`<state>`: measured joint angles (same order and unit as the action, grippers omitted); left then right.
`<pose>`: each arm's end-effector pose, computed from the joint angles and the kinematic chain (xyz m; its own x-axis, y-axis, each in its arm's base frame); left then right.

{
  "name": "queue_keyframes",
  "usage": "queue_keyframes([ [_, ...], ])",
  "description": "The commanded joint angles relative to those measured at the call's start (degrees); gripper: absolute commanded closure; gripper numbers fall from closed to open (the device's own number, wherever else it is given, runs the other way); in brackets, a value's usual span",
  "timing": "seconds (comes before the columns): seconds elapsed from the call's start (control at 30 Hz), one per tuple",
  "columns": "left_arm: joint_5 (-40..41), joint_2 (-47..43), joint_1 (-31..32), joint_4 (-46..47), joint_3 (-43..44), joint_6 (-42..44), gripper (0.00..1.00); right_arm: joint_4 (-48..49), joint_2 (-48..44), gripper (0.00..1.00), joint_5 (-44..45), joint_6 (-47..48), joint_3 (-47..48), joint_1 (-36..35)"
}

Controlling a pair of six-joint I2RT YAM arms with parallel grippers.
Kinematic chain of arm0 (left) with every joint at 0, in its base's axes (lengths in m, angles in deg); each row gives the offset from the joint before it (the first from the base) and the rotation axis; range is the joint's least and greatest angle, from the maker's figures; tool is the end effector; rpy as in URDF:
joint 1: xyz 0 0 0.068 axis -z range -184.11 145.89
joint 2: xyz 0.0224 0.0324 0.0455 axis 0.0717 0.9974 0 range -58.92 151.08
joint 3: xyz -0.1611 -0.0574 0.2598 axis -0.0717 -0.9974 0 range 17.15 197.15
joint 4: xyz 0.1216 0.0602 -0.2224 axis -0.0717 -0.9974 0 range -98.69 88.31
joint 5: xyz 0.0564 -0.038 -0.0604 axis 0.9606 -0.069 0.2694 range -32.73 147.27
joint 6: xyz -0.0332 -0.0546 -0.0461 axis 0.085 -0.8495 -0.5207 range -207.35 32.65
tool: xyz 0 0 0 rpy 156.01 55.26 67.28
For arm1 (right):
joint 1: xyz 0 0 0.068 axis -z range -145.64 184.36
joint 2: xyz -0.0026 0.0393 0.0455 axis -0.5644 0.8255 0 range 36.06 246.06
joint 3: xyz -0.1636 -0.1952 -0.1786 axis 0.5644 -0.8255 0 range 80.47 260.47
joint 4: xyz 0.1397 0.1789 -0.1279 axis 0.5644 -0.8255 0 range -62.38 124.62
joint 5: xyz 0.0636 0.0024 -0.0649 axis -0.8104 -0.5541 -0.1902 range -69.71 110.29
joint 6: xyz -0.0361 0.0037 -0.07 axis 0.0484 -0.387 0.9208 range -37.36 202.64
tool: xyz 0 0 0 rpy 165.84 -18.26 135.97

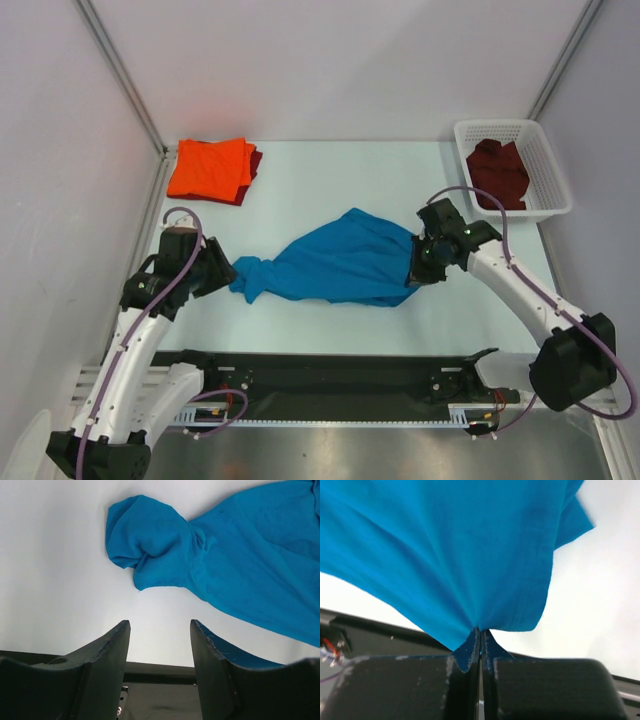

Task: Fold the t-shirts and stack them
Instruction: Flatten the tshirt out

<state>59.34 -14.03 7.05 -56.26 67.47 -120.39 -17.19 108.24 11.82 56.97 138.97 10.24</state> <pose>0.1329 -0.0237 0.3033 -0.7147 -0.4144 -0.5634 -0.2619 0.9055 -0.3338 0.2121 0.1059 0.2747 -0.9478 0.0452 -0.3158 -0.0548 0.9522 0.3006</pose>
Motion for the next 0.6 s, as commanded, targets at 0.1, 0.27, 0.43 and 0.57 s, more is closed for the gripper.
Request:
queue_keyframes([
  [0.1,0.48,0.29,-0.52,1.39,0.21,2.36,0.43,-3.21,16.82,0.79,-9.1,4.48,10.47,-0.22],
  [0.27,0.75,0.56,-0.44,1.3,0.65,3.07,0.43,4.78,27.56,0.78,-8.41,5.98,21.02,-0.75],
  [0.43,0.31,0.82,-0.44,1.48,1.0,2.89,0.42,-0.13,34.17,0.55,-8.41,7.21,27.73,-0.58],
  [0.57,0.31,-0.06,-0.44,1.04,0.21,2.8,0.42,-1.01,25.85,0.49,-2.97,8.27,22.37,-0.58],
])
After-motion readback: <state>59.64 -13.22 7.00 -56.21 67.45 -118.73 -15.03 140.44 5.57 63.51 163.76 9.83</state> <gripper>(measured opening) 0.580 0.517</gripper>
